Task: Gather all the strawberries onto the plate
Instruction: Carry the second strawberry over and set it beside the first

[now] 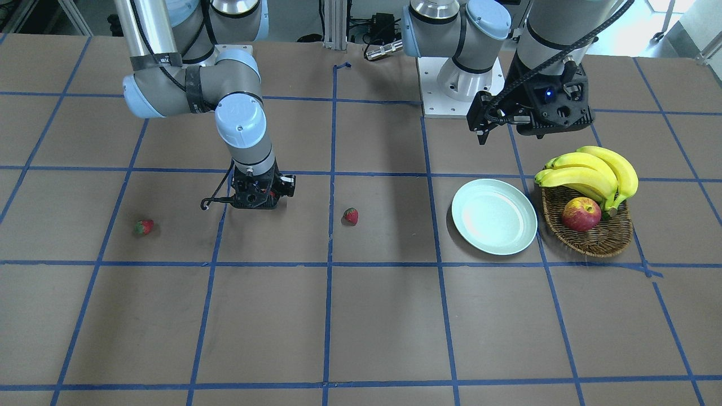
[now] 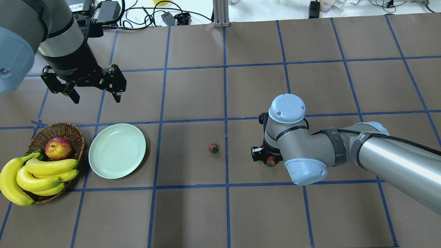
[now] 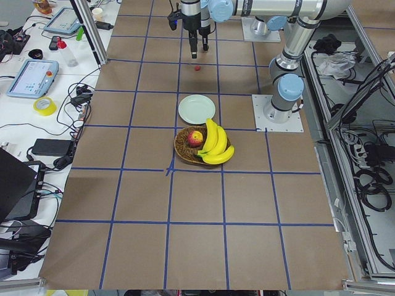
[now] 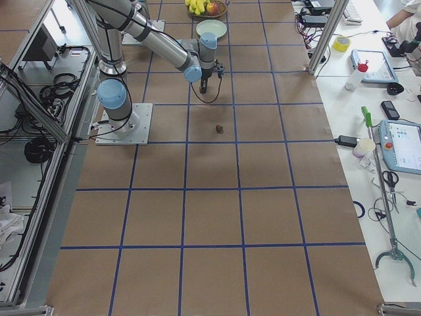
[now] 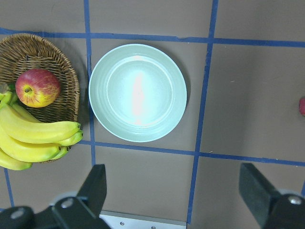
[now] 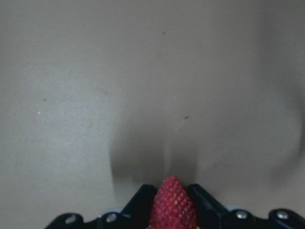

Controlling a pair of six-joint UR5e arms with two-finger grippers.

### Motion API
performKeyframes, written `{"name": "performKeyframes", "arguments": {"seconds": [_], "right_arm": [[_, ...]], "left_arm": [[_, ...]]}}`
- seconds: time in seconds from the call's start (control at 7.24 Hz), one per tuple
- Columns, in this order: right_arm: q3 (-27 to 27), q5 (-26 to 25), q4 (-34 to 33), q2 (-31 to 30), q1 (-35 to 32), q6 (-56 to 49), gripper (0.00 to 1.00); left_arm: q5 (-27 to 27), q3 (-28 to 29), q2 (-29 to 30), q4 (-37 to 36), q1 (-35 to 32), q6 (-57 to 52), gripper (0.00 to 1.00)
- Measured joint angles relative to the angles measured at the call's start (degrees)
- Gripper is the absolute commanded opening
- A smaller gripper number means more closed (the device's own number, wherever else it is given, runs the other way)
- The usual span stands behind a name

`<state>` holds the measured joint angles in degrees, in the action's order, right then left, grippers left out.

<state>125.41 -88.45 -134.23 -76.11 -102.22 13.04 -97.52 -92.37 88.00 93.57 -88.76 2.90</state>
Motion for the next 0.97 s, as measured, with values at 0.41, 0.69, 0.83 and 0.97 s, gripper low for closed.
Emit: {"name": "performKeyframes", "arguments": {"seconds": [0.41,0.69,0.83,0.97], "right_arm": [[-9.7,0.2,1.1,1.1,-6.6,6.3,0.01],[-19.0,0.2,3.2,5.3,-12.9,14.6,0.02],[-22.2,0.3,3.2,8.1,-15.8,19.2,0.05],[-24.3,0.4,3.1,10.5,-17.8,22.5,0.19]], "left_arm": [[0.0,0.0,0.0,0.0,0.0,0.0,1.00],[0.0,-0.1,0.0,0.0,0.0,0.0,1.00],[0.0,-0.1,0.0,0.0,0.1,0.0,1.00],[0.0,-0.1,0.0,0.0,0.1,0.0,1.00]]}}
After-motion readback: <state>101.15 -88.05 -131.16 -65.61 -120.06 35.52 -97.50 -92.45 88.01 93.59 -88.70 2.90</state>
